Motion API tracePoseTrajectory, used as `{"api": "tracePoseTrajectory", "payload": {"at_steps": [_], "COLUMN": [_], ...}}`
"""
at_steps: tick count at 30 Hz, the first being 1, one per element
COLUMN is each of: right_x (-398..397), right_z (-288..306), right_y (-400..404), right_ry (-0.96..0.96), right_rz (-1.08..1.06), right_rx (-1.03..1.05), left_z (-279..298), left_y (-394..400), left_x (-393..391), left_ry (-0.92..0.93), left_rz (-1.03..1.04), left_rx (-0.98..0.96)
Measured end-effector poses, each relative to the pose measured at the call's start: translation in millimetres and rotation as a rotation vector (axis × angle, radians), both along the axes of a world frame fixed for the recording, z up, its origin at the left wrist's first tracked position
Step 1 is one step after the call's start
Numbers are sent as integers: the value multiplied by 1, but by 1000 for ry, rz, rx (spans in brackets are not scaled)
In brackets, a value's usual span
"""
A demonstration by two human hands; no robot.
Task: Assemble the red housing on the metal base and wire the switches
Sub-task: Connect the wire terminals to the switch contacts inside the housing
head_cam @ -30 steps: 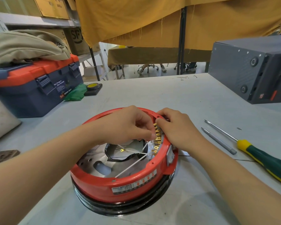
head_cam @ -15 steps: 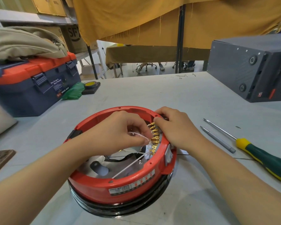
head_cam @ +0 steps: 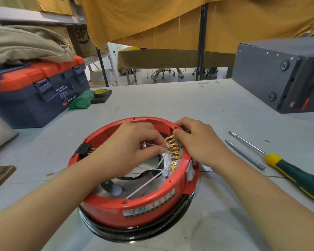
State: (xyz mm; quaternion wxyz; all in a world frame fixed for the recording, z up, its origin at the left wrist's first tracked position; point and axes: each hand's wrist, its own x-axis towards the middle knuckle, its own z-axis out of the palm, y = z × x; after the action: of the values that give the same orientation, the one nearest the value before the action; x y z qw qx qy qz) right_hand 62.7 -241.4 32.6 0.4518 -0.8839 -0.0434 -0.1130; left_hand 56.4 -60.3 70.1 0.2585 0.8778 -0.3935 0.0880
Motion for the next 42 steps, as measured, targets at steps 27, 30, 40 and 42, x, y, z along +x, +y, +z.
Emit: {"api": "tracePoseTrajectory", "payload": {"at_steps": [27, 30, 40, 42], "right_x": [0, 0, 1, 0], "right_z": [0, 0, 0, 0], "right_y": [-1, 0, -1, 0], "right_ry": [6, -1, -8, -5], "right_rz": [5, 4, 1, 4], "right_rx": [7, 7, 5, 1], "left_z": [-3, -2, -4, -4], "left_y": [0, 0, -1, -1], "left_x": [0, 0, -1, -1], "left_ry": [-209, -203, -202, -207], "left_rz": [-65, -65, -84, -86], "left_rx": [160, 136, 183, 182]}}
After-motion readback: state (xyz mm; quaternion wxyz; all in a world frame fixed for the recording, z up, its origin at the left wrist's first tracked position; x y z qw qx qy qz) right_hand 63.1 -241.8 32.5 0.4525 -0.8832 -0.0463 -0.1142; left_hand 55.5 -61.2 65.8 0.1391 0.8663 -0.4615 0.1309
